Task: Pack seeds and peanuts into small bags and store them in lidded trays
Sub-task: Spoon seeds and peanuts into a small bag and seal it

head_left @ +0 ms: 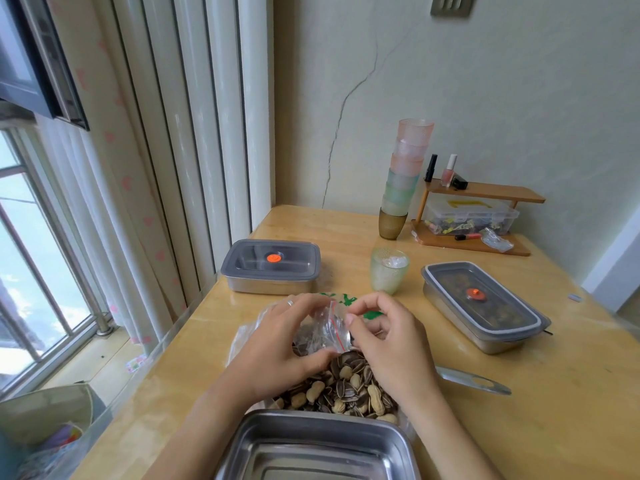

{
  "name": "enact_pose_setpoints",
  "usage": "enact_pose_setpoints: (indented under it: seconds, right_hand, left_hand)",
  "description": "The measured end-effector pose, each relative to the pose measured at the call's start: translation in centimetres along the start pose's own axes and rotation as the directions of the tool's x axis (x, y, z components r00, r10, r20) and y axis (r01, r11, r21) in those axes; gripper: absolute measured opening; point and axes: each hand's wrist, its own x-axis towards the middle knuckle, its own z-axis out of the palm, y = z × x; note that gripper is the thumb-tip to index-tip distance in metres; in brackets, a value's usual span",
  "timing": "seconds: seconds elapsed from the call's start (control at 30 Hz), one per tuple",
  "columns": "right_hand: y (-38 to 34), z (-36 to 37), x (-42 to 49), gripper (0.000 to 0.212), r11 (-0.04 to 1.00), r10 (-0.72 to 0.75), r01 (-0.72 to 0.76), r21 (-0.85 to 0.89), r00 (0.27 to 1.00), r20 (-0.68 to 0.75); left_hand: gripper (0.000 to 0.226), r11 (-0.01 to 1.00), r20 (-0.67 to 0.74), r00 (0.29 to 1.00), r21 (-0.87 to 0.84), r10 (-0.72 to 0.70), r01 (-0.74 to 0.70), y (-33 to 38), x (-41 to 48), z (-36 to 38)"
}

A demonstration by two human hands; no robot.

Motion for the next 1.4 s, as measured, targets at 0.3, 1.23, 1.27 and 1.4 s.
enact_pose_setpoints:
  seconds: [0.3,1.23,1.27,1.4]
  right_hand:
    - [-0.8,0.2,-0.2,0.011,0.973,0.034,-0.078,0.216,0.979,0.202]
    - [-0.7,-1.5,-0.1,0.054,0.997,-0.026,-0.023,0.077,0.813,0.581]
    - [-0.8,-1.6,-0.1,0.059,0.995,-0.025,-0.037,0.09,0.801,0.598]
    - [-0.8,-1.9,-0.1,0.069,0.99,-0.015,-0.077,0.115,0.766,0.642]
  left_hand:
    - [0.054,0.999,-0.03,1.0,-0.04,-0.011,0.01,0.2,0.0,0.0]
    - [0.02,0.999,0.109,0.994,-0.029,0.023,-0.02,-0.8,-0.1,0.2]
    - [0.021,0.999,0.11,0.994,-0.044,0.02,-0.015,-0.8,0.0,0.1]
    - [0.024,0.996,0.098,0.995,-0.088,0.029,-0.02,-0.8,0.0,-0.4]
